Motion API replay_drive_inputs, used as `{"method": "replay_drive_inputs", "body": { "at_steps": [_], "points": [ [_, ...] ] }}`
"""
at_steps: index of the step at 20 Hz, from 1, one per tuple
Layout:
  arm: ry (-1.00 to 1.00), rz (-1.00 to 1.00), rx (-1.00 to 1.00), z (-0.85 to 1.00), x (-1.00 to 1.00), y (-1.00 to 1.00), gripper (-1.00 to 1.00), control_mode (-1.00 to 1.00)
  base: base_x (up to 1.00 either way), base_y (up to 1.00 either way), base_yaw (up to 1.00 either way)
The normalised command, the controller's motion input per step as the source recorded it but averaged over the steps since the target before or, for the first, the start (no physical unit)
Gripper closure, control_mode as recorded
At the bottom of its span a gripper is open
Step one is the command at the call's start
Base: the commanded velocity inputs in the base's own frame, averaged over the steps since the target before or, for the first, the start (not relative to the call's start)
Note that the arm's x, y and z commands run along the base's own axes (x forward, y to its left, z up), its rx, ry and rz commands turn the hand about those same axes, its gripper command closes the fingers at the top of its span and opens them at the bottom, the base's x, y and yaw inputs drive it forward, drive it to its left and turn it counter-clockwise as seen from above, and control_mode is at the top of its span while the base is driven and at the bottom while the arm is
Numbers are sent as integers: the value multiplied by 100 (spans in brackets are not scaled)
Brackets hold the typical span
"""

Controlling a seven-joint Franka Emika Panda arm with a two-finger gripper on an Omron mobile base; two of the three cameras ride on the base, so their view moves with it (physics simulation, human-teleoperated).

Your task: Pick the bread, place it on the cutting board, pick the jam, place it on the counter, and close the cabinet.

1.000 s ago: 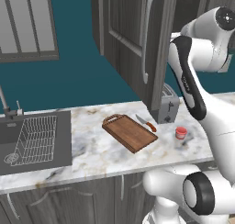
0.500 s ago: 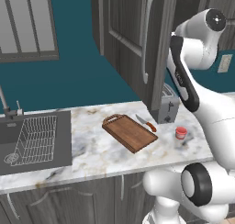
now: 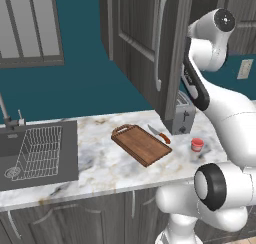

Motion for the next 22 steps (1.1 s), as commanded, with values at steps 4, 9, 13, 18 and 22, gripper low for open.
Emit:
{"method": "replay_drive_inputs", "body": {
  "at_steps": [4, 9, 13, 18, 22],
  "points": [
    [0, 0, 0, 0, 37, 0, -100, -100, 0, 0, 0],
    [0, 0, 0, 0, 36, 0, -100, -100, 0, 0, 0],
    [0, 0, 0, 0, 28, 0, -100, -100, 0, 0, 0],
    [0, 0, 0, 0, 28, 0, -100, -100, 0, 0, 0],
    [0, 0, 0, 0, 26, 0, -100, -100, 0, 0, 0]
  ]
}}
